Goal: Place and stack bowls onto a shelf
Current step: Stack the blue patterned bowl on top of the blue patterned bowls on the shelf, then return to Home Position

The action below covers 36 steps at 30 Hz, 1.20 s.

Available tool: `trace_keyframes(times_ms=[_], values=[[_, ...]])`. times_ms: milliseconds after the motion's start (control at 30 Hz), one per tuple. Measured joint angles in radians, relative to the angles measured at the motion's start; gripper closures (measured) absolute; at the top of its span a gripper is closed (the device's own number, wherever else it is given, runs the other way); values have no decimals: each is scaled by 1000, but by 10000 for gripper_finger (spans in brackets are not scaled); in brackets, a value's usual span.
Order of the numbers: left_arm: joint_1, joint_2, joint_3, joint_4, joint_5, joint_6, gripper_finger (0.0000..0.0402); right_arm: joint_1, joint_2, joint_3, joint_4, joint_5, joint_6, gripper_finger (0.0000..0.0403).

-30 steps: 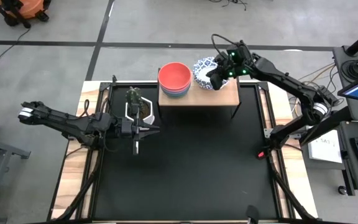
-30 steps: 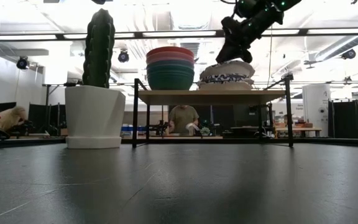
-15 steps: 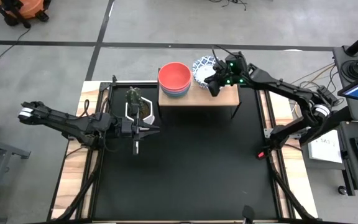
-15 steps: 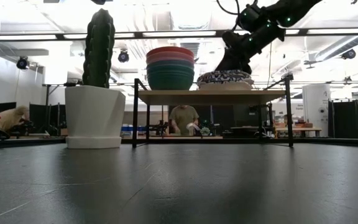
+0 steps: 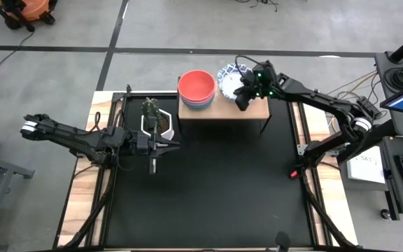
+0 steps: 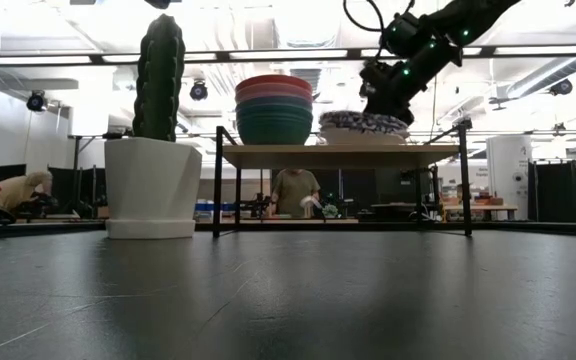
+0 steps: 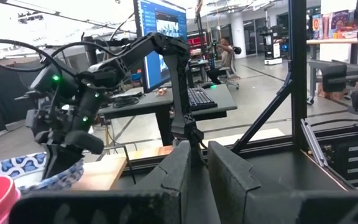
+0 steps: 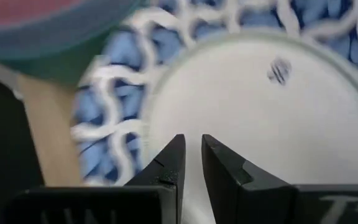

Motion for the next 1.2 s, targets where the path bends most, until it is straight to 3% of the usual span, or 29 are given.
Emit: trace_keyframes(times_ms=[167,600,700,833,1033,1200], values=[[0,0,0,0,0,-10,363,14,-16,4,-95,0,-12,360],[0,0,0,0,0,-16,363,24,-142,60,-124,7,-12,360],[0,-13,0,-33,0,-14,363,38,-199,44,-115,-57,-37,360],[0,-98,0,-232,0,11,363,73,-318,-69,-26,-205,-49,360],[0,-277,-4,-416,3,-45,363,191,-571,-373,81,-237,-190,360],[0,-403,-59,-448,4,-77,363,284,-765,-603,261,-237,-165,360]])
